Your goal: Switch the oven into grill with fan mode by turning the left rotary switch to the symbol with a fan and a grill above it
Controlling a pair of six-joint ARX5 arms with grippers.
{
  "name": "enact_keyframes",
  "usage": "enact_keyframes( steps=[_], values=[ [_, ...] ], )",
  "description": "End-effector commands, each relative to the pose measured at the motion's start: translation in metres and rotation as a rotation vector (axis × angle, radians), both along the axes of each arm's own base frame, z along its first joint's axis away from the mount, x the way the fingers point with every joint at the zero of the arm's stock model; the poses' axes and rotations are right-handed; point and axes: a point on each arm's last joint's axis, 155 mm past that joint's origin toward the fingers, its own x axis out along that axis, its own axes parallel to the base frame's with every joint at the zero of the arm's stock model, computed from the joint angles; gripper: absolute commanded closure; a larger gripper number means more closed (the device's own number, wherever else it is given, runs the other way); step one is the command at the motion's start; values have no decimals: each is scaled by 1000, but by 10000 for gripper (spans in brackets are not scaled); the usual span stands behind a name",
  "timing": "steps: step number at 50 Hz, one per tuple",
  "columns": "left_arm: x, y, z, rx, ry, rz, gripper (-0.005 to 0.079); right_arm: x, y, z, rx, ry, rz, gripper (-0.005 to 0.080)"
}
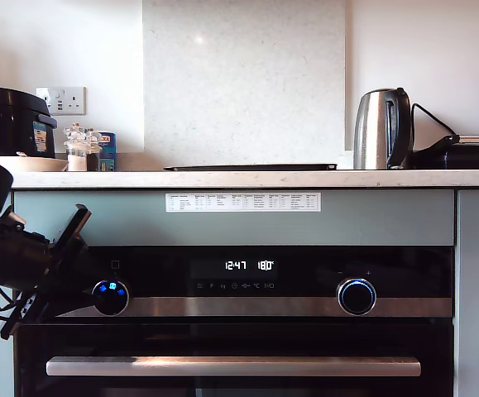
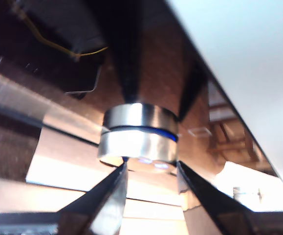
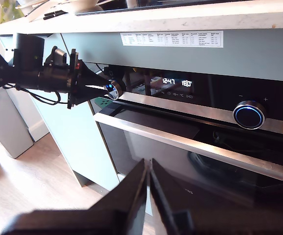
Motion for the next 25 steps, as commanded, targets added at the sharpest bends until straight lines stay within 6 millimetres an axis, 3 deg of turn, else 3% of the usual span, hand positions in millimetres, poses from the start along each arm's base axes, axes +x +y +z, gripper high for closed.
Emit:
enact_keyframes(
  steps=[1, 25],
  values=[
    [-3, 7, -13, 12, 11, 12, 470, -1, 1, 2, 4, -5, 5, 764],
    [1, 26, -10, -1, 2, 36, 471, -1, 1, 2, 4, -6, 4, 764]
  ],
)
